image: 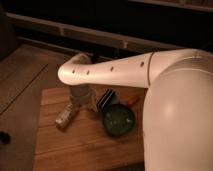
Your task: Pick up the ceramic cup
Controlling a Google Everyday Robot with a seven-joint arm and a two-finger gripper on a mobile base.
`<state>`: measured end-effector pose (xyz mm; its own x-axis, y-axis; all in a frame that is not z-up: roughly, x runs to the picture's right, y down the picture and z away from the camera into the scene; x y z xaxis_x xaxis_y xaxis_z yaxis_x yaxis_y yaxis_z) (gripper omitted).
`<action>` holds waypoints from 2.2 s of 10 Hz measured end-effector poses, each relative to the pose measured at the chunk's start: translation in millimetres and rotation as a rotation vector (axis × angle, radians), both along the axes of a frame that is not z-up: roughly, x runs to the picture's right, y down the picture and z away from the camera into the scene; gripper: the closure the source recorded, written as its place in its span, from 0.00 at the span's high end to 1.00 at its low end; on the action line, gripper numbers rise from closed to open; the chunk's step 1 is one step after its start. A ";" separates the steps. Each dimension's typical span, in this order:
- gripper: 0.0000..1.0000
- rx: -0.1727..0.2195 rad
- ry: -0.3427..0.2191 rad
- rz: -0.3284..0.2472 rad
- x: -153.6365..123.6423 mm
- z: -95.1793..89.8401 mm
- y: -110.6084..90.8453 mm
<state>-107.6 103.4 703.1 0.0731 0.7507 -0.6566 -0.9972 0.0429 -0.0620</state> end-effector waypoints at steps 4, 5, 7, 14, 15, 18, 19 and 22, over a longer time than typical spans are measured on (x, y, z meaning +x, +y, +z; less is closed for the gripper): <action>0.65 0.000 0.000 0.000 0.0 0.0 0.0; 0.65 0.000 0.000 0.000 0.0 0.0 0.0; 0.65 0.000 0.000 0.000 0.0 0.0 0.0; 0.65 0.005 0.003 0.000 -0.2 -0.1 -0.7; 0.65 0.019 0.009 -0.006 -0.2 1.9 -2.7; 0.65 0.179 -0.052 -0.126 -26.2 18.3 -42.4; 0.65 0.232 -0.092 -0.173 -36.9 25.9 -59.0; 0.65 0.288 -0.189 -0.234 -53.7 60.0 -80.8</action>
<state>-161.3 22.6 763.1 0.3625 0.8507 -0.3806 -0.9307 0.3092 -0.1954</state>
